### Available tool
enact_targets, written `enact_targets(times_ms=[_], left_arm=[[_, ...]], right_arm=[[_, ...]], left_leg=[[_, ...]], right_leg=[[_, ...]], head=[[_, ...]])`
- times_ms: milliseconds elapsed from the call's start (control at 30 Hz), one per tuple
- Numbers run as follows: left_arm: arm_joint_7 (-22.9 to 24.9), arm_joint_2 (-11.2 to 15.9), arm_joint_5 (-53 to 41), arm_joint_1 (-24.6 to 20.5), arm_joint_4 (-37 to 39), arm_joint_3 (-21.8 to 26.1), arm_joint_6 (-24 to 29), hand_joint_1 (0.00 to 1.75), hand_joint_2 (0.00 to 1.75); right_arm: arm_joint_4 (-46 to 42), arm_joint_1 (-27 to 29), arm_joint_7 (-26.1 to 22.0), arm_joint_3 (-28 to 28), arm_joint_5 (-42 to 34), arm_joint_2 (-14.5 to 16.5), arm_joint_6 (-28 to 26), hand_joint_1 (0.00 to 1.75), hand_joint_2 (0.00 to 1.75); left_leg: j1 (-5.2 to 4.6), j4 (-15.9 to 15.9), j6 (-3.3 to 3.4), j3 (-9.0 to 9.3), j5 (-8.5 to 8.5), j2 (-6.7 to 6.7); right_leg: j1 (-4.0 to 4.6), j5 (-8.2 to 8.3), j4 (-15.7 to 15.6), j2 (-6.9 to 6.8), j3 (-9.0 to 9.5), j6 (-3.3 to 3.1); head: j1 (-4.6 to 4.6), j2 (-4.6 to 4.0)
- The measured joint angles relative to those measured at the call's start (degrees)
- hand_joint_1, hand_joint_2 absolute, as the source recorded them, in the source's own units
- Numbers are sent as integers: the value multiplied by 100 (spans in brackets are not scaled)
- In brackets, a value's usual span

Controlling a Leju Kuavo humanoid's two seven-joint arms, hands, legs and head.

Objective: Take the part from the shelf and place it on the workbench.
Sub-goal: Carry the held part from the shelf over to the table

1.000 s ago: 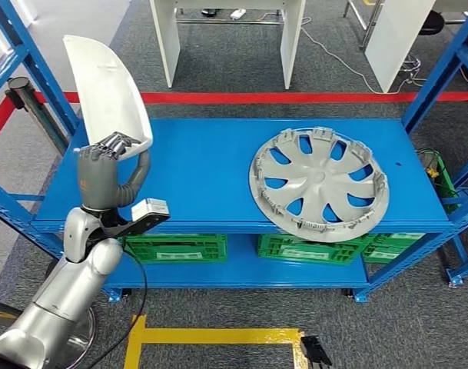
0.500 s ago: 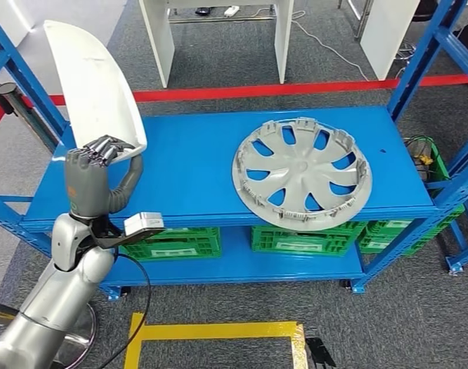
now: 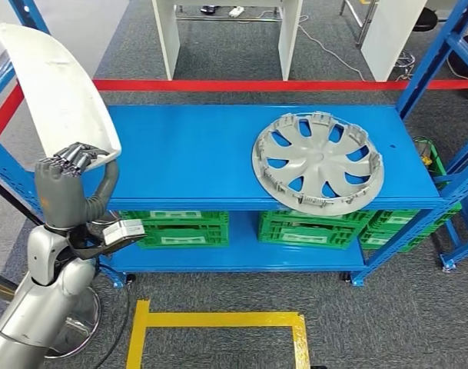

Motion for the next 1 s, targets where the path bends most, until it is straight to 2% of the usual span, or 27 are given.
enact_targets(times_ms=[33, 67, 100, 133, 167, 200, 233, 267, 300, 367, 400, 433, 467, 500, 533, 567, 600, 633, 667, 700, 733, 767, 800, 867, 900, 933, 1000], left_arm=[[0, 4, -2, 18, -4, 1, 0, 175, 175], [0, 9, -3, 33, -5, 2, 1, 175, 175], [1, 13, -3, 50, -8, 3, 1, 175, 175], [7, 16, -7, 66, -14, 9, 1, 175, 175], [15, 19, -20, 84, -27, 24, 1, 175, 175], [15, 23, -36, 109, -50, 53, 1, 175, 175], [-8, 25, -53, 147, -82, 107, 1, 175, 175], [-53, 26, -66, 195, -115, 190, 1, 175, 175], [-111, 26, -69, 246, -147, 289, 1, 175, 175], [-205, 25, -68, 330, -183, 489, 1, 175, 175], [-226, 27, -65, 355, -192, 562, 1, 175, 175], [-238, 28, -62, 374, -197, 618, 1, 175, 175], [-244, 28, -60, 391, -201, 660, 1, 175, 175], [-248, 29, -58, 404, -203, 691, 1, 175, 175], [-250, 28, -57, 420, -204, 715, 1, 175, 175], [-252, 27, -56, 432, -204, 732, 1, 175, 175], [-253, 27, -56, 441, -205, 745, 1, 175, 175], [-255, 26, -56, 446, -208, 758, 1, 175, 175], [-257, 26, -56, 447, -215, 770, 1, 175, 175], [-258, 25, -57, 444, -222, 782, 1, 175, 175], [-260, 22, -59, 440, -231, 793, 1, 175, 175], [-261, 19, -64, 434, -237, 803, 1, 175, 175], [-262, 12, -73, 430, -240, 810, 1, 175, 175], [-249, -20, -91, 434, -242, 813, 1, 175, 175], [-230, -50, -105, 446, -241, 812, 1, 175, 175], [-203, -86, -122, 470, -241, 813, 1, 175, 175], [-161, -172, -178, 565, -241, 817, 1, 175, 175]], right_arm=[[2, -2, 0, 0, 0, -4, -2, 0, 0], [4, -3, 0, 0, 0, -9, -3, 0, 0], [5, -3, 0, 0, 0, -14, -2, 0, 0], [5, -2, -2, 0, -1, -21, -1, 0, 0], [5, -4, -10, 0, -9, -26, 0, 0, 0], [5, -7, -30, -3, -34, -35, -9, 0, 0], [6, -8, -68, -17, -81, -44, -34, 0, 0], [7, -5, -111, -47, -142, -50, -72, 0, 0], [8, 3, -158, -86, -203, -56, -114, 0, 0], [14, 33, -208, -167, -282, -61, -171, 0, 0], [17, 48, -218, -198, -297, -66, -183, 0, 0], [20, 61, -219, -222, -305, -71, -191, 0, 0], [22, 67, -220, -245, -307, -76, -198, 0, 0], [23, 71, -221, -263, -307, -79, -199, 0, 0], [23, 71, -222, -275, -307, -80, -200, 0, 0], [23, 71, -223, -285, -307, -81, -200, 0, 0], [23, 72, -223, -292, -307, -81, -200, 0, 0], [23, 72, -223, -299, -308, -81, -200, 0, 0], [23, 71, -223, -305, -308, -81, -201, 0, 0], [23, 69, -234, -313, -312, -83, -205, 0, 0], [23, 68, -262, -322, -321, -84, -214, 0, 0], [23, 67, -314, -335, -335, -85, -231, 0, 0], [23, 68, -389, -353, -355, -86, -256, 0, 0], [26, 79, -551, -392, -384, -88, -306, 0, 0], [28, 89, -625, -407, -388, -90, -330, 0, 0], [31, 99, -692, -415, -382, -92, -353, 0, 0], [34, 107, -830, -422, -352, -95, -407, 0, 0]], left_leg=[[-20, 6, 12, -83, 58, 2], [-40, 13, 20, -168, 115, 4], [-59, 24, 24, -251, 169, 4], [-75, 40, 22, -326, 217, 3], [-83, 58, 15, -389, 260, 1], [-95, 77, 1, -441, 299, 1], [-101, 90, -22, -474, 338, 6], [-102, 97, -48, -497, 379, 14], [-104, 99, -77, -515, 423, 23], [-98, 122, -142, -556, 435, 27], [-91, 202, -182, -590, 316, 23], [-76, 381, -226, -646, 94, 17], [-50, 674, -268, -718, -199, 13], [-25, 1039, -305, -797, -472, 13], [2, 1397, -336, -855, -644, 13], [25, 1645, -362, -859, -675, 13], [48, 1721, -383, -791, -580, 13], [71, 1597, -401, -632, -412, 13], [92, 1294, -413, -389, -260, 13], [99, 898, -419, -109, -209, 9], [96, 516, -399, 136, -229, -2], [84, 236, -369, 292, -291, -13], [62, 94, -325, 344, -348, -24], [46, 40, -212, 262, -295, -17], [46, 37, -151, 203, -239, -5], [50, 25, -94, 139, -174, 7], [38, 25, -26, -22, -37, 20]], right_leg=[[5, -137, 308, 0, -43, -8], [14, -139, 494, 0, -26, -21], [27, -5, 499, 0, 78, -45], [45, 186, 326, 0, 269, -78], [70, 320, -7, 0, 529, -124], [93, 363, -407, 1, 826, -167], [112, 322, -772, 3, 1071, -192], [127, 243, -1036, 8, 1235, -207], [134, 195, -1167, 15, 1312, -206], [114, 239, -1229, 7, 1259, -244], [99, 286, -1239, -10, 1221, -286], [84, 346, -1250, -32, 1171, -329], [83, 404, -1248, -50, 1117, -358], [84, 465, -1241, -57, 1052, -374], [84, 527, -1228, -62, 966, -374], [81, 585, -1208, -65, 875, -367], [76, 635, -1181, -68, 783, -356], [69, 678, -1147, -70, 692, -338], [61, 715, -1109, -69, 612, -314], [60, 748, -1072, -64, 541, -283], [61, 785, -1044, -58, 488, -246], [62, 832, -1027, -52, 444, -205], [61, 886, -1025, -47, 407, -162], [42, 949, -1021, -39, 339, -77], [33, 859, -970, -34, 294, -44], [28, 656, -830, -29, 228, -22], [27, 52, -238, -26, 62, -3]], head=[[4, 0], [8, 0], [10, 0], [10, 0], [10, 0], [8, 0], [8, 0], [7, 0], [5, 0], [7, 0], [5, 0], [2, 0], [-2, 0], [-8, 0], [-12, 0], [-11, 0], [-12, 0], [-13, 0], [-13, 0], [-15, 0], [-13, 0], [-13, 0], [-10, 0], [-8, 0], [-3, 0], [2, 0], [19, 0]])
